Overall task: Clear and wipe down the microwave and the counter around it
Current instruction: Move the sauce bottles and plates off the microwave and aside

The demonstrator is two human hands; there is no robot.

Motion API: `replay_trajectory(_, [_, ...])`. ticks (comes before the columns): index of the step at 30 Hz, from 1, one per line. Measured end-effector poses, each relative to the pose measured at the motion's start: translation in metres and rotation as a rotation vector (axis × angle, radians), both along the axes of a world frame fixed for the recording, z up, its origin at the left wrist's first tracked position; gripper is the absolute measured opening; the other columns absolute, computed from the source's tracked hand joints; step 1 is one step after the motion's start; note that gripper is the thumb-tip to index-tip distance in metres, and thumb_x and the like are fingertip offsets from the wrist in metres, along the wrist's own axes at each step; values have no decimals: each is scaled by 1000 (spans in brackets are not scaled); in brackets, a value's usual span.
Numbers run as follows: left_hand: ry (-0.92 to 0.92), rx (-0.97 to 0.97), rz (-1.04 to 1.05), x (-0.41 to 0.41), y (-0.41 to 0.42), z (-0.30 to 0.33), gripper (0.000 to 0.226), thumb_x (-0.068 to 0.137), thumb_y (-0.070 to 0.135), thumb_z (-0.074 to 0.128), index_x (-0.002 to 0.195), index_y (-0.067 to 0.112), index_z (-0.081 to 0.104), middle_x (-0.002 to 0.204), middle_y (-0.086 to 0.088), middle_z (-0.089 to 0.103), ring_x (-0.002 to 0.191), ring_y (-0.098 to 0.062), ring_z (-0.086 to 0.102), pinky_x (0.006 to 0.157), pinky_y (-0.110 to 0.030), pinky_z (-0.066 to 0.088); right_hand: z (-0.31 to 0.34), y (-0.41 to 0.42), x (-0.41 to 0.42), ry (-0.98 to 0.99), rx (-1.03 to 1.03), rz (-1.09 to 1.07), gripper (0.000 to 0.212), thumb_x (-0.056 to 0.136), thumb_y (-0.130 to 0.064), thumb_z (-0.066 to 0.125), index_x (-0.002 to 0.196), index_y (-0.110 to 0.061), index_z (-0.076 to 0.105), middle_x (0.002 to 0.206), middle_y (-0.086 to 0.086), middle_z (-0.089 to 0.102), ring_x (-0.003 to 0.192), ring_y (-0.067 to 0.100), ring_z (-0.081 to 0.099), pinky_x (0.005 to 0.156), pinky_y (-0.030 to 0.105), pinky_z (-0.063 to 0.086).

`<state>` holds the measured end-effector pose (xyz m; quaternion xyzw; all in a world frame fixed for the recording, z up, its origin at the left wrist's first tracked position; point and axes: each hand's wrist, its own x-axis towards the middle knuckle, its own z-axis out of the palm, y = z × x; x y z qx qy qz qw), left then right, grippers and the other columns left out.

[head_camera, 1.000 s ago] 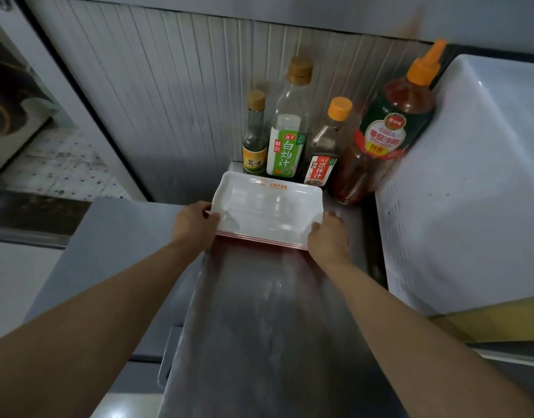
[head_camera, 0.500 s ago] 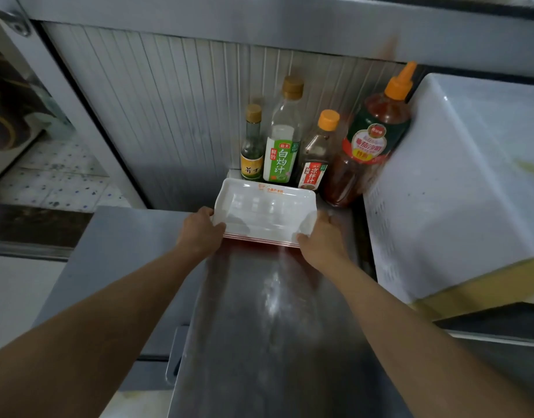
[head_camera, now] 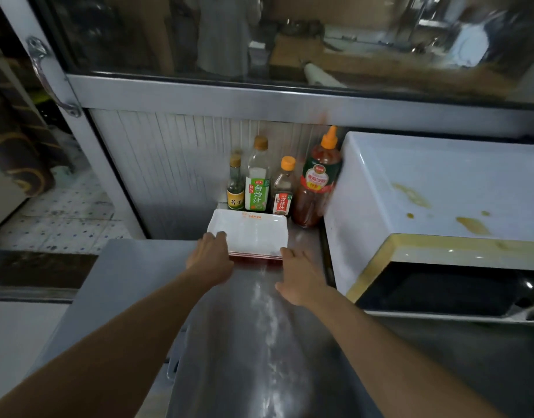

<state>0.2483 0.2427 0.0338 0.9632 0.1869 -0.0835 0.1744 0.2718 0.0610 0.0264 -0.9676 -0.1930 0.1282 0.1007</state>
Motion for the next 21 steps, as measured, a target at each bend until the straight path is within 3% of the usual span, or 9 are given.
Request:
replay_trajectory(8, [13,87,-11,-61,-65,22,54,83,25,62,130,13,38,134,-10,42,125,-28,40,98,-42,39,31,-49,-49,-28,23,86,70,82,-24,62,142,-11,27,141,10,36,134,29,26,105,38,34])
replay_trajectory(12, [-16,98,19,-99,-96,31,55,81,24,62,130,13,39,137,-10,41,128,-32,38,103,-42,36,47,-82,-77,-45,58,110,60,83,-26,64,133,-11,36,141,10,37,130,31,30,101,39,36])
replay_trajectory(17, [37,115,18,-145,-135,43,65,83,32,62,138,15,32,141,-10,38,131,-29,36,104,-41,36,61,-121,-106,-61,67,126,65,82,-25,65,137,-13,33,142,9,34,134,30,27,101,42,39])
replay_trajectory(21, [61,119,5,-169,-155,54,65,84,33,63,137,16,31,140,-10,38,131,-31,35,104,-45,38,70,-148,-127,-64,64,120,67,83,-26,63,140,-14,30,138,11,36,124,32,34,99,40,40])
